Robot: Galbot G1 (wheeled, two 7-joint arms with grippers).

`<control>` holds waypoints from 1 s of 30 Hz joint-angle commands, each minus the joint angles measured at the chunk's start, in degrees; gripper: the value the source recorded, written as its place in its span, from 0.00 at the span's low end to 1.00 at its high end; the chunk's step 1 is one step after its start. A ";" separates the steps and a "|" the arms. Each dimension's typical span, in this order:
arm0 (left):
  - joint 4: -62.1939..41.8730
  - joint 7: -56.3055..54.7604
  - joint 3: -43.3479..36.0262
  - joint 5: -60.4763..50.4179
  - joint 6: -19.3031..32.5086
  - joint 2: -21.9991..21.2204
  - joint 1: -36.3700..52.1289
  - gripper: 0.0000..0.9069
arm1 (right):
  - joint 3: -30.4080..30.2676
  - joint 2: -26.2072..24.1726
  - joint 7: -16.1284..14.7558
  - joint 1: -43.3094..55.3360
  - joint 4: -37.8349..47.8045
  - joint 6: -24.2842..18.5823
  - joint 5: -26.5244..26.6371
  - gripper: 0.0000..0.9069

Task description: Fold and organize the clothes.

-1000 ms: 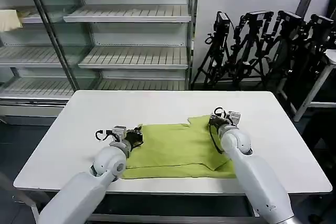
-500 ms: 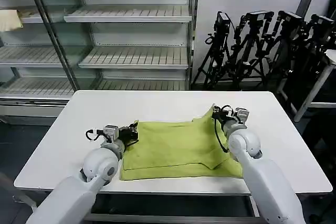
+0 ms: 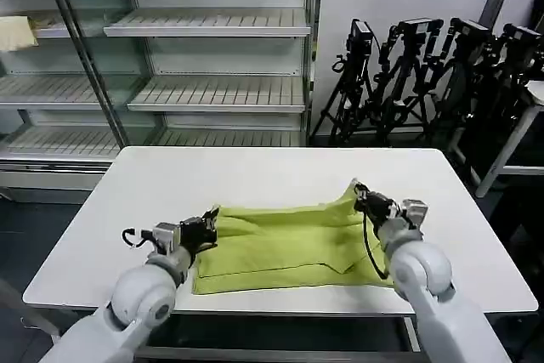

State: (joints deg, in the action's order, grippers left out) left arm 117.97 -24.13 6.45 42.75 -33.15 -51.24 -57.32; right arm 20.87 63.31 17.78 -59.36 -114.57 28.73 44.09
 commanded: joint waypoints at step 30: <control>13.12 -4.10 11.12 -3.32 0.07 -6.85 -21.64 1.00 | 14.96 5.17 -3.46 -29.81 -22.68 -1.11 -12.52 1.00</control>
State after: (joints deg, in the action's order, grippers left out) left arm 127.30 -23.86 13.19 29.51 -33.02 -54.38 -74.00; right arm 31.83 67.41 14.57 -81.19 -129.82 28.04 33.27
